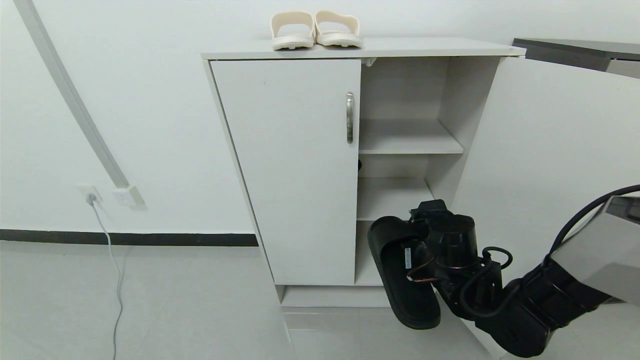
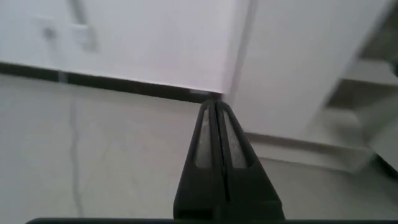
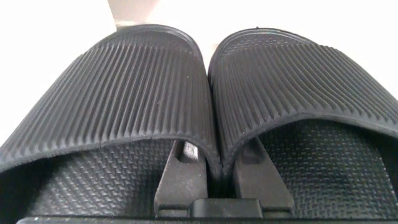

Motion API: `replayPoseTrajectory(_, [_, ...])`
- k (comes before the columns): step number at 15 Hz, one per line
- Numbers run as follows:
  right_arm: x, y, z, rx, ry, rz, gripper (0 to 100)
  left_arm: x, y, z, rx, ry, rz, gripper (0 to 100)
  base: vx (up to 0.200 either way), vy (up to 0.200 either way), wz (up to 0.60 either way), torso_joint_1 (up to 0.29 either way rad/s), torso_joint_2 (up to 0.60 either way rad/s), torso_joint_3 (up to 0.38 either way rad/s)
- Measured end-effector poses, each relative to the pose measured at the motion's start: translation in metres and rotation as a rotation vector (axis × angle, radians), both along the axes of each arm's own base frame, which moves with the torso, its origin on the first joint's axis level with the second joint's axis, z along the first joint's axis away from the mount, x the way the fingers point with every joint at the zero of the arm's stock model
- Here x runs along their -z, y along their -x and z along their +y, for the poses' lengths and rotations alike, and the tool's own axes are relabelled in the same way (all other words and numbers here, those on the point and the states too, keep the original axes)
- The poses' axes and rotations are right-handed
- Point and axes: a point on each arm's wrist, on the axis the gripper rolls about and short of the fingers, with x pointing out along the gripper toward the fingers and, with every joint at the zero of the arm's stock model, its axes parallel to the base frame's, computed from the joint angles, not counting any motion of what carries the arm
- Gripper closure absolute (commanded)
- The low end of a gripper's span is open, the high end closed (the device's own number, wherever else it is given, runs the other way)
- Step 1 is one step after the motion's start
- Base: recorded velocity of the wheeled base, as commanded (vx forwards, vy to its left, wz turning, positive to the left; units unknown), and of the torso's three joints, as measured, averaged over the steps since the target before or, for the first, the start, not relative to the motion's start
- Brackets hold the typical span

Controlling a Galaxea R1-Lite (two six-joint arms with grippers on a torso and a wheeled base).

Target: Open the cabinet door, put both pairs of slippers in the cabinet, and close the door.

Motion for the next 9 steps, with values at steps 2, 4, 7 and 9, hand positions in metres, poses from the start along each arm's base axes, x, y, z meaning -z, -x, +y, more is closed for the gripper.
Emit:
replayPoseTrajectory(2, [0.0002, 0.0005, -0.0002, -0.002, 0.001, -0.003, 100, 0.0016, 0.0021, -0.0003, 0.103, -0.001, -0.016, 100, 0.0, 0.0, 0.0, 0.0, 0.0, 0.0])
replayPoseTrajectory(4, [0.0003, 0.0007, -0.0002, -0.002, 0.0, -0.003, 100, 0.0027, 0.0031, 0.0012, 0.186, 0.003, -0.02, 100, 0.0, 0.0, 0.0, 0.0, 0.0, 0.0])
replayPoseTrajectory(7, [0.0, 0.0007, -0.0001, -0.002, 0.004, -0.005, 100, 0.0056, 0.0055, 0.0014, 0.162, -0.103, -0.025, 100, 0.0, 0.0, 0.0, 0.0, 0.0, 0.0])
replayPoseTrajectory(9, [-0.0006, 0.0009, 0.0005, -0.006, 0.007, -0.01, 100, 0.0078, 0.008, 0.0008, 0.144, -0.145, -0.04, 100, 0.0, 0.0, 0.0, 0.0, 0.0, 0.0])
